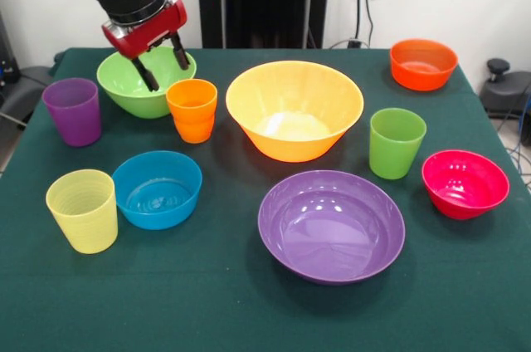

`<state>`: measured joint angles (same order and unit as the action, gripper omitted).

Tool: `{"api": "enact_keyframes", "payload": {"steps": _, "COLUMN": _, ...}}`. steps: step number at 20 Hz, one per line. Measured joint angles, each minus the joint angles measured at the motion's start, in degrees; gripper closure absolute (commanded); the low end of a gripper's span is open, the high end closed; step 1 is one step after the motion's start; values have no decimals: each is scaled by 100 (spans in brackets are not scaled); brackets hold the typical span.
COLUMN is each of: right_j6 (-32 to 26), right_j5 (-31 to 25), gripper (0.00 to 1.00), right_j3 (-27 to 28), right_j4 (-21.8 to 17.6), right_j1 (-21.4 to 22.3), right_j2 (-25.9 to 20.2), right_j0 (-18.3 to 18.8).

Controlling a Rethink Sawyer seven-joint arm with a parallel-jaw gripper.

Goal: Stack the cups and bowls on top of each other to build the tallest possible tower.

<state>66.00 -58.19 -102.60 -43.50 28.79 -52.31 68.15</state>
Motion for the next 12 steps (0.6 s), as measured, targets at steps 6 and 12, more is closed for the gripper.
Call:
{"api": "enact_keyframes", "payload": {"steps": 6, "right_j6": 0, "right_j5": 0, "gripper": 0, "right_j3": 2, "right_j4": -229, "right_j1": -70, "right_j2": 9, "right_j0": 1}}
{"api": "enact_keyframes", "payload": {"steps": 12, "right_j6": 0, "right_j5": 0, "gripper": 0, "right_j3": 78, "right_j4": -353, "right_j1": -176, "right_j2": 12, "right_j0": 4}}
